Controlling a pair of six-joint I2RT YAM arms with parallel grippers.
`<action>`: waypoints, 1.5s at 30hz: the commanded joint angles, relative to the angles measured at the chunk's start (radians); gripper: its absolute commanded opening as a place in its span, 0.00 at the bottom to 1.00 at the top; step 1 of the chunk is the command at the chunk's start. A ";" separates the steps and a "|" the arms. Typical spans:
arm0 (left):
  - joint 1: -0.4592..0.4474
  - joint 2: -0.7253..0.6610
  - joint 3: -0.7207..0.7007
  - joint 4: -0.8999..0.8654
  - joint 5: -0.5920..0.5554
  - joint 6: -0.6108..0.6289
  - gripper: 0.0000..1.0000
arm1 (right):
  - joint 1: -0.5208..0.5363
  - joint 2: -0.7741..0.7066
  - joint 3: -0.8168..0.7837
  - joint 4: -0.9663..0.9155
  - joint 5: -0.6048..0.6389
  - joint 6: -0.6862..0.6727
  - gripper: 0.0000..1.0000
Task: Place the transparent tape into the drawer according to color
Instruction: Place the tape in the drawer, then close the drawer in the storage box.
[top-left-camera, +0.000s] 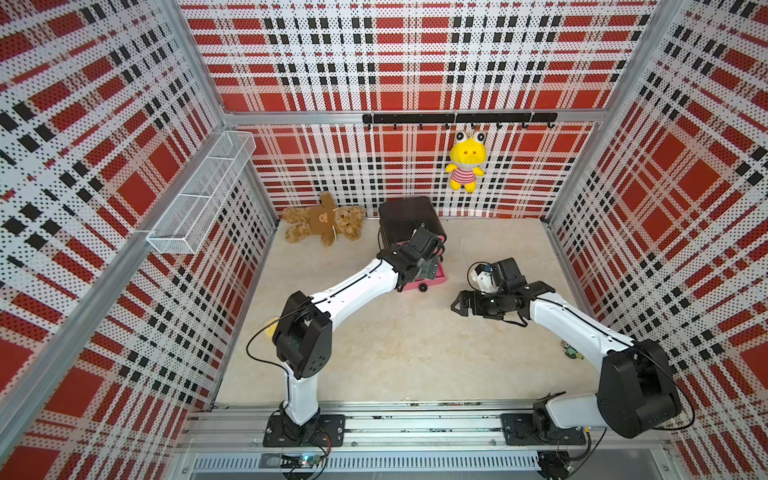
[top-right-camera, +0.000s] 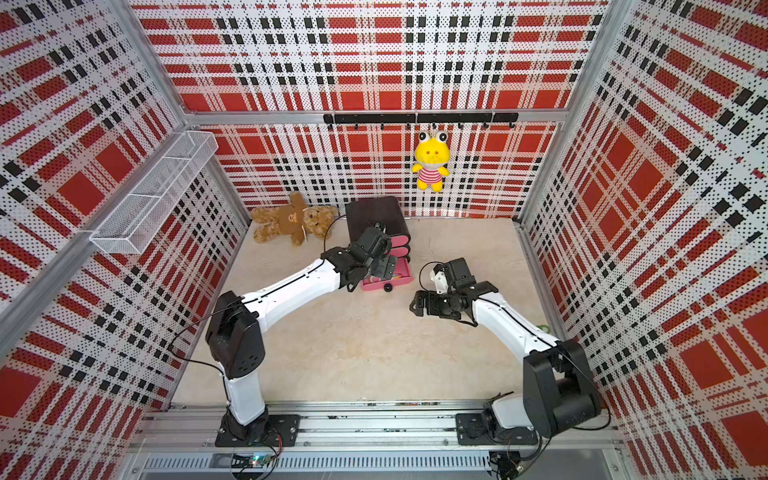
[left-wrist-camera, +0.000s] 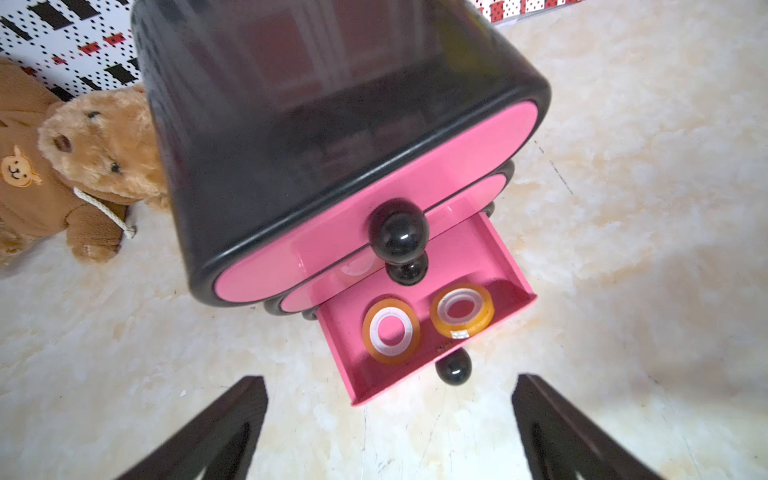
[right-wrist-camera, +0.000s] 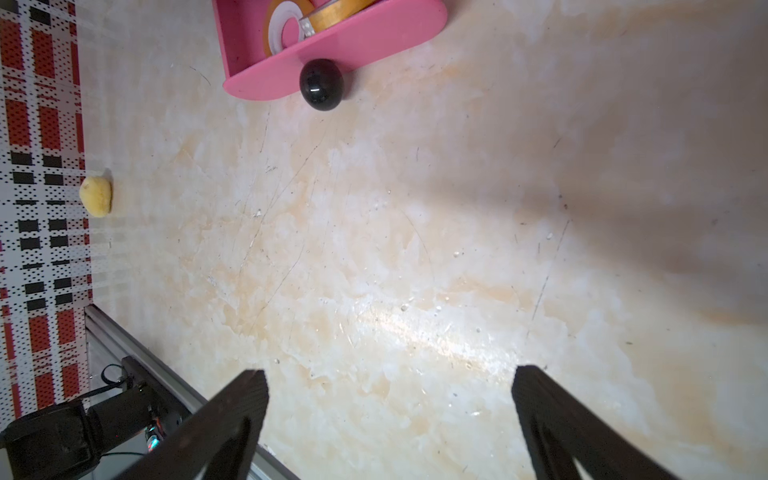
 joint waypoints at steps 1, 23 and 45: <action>0.000 -0.061 -0.034 -0.006 0.030 0.009 0.99 | 0.022 0.020 0.028 0.047 0.020 0.010 1.00; 0.407 -0.105 -0.055 0.197 0.662 -0.163 0.99 | 0.153 0.195 0.118 0.202 0.160 0.057 1.00; 0.469 0.125 0.083 0.203 0.796 -0.215 0.74 | 0.232 0.318 0.176 0.321 0.312 0.092 0.83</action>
